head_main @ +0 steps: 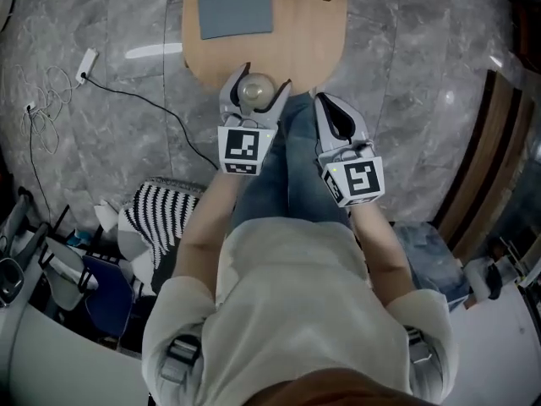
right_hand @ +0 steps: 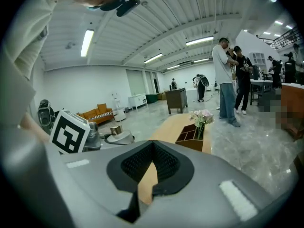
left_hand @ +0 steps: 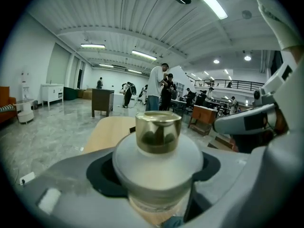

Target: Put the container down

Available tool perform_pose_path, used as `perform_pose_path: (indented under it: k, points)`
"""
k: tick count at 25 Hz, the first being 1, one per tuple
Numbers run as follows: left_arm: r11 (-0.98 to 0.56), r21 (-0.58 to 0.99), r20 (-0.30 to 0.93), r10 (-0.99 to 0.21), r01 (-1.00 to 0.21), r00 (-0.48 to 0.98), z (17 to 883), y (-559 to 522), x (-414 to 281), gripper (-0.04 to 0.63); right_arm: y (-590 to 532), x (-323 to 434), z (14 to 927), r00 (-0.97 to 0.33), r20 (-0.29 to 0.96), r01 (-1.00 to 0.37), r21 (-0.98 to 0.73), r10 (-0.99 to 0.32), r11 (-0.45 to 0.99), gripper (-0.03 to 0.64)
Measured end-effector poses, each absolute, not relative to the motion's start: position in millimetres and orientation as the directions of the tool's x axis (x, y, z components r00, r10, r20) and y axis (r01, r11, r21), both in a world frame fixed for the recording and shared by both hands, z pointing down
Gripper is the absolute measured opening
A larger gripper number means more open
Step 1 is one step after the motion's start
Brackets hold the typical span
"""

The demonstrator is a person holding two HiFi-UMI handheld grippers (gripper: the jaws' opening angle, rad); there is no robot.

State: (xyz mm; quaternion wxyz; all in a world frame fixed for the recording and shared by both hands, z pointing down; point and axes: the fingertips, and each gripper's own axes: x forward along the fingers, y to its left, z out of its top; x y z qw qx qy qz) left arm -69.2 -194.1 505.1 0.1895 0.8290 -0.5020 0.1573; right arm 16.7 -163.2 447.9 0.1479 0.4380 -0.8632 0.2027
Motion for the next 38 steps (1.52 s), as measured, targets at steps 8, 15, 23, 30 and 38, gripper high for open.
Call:
perform_pose_path:
  k: [8,15,23,30,38]
  points:
    - [-0.424,0.156,0.489,-0.751,-0.892,0.443,605.9,-249.3,-45.3,0.351,-202.1,33.5,538.8,-0.578,0.492,-0.809,-0.242,-0.650,0.536,-0.002]
    - [-0.434,0.143,0.520,-0.731,-0.889,0.441,671.5,-278.8,-29.8,0.351,-218.1,38.0,586.9,-0.589,0.520,-0.799,-0.263,-0.618,0.540,-0.002]
    - [-0.440,0.103,0.539,-0.729,-0.892,0.422,717.8,-293.1,-19.3,0.352,-234.4,44.6,615.1,-0.579,0.523,-0.810,-0.285,-0.626,0.512,-0.002]
    - [-0.444,0.073,0.546,-0.732,-0.893,0.409,735.7,-292.2,-15.6,0.351,-241.2,53.9,625.1,-0.568,0.523,-0.820,-0.290,-0.636,0.494,-0.002]
    - [-0.461,0.006,0.553,-0.738,-0.887,0.387,746.8,-284.5,-13.2,0.351,-237.7,52.8,629.1,-0.561,0.517,-0.827,-0.309,-0.646,0.470,-0.002]
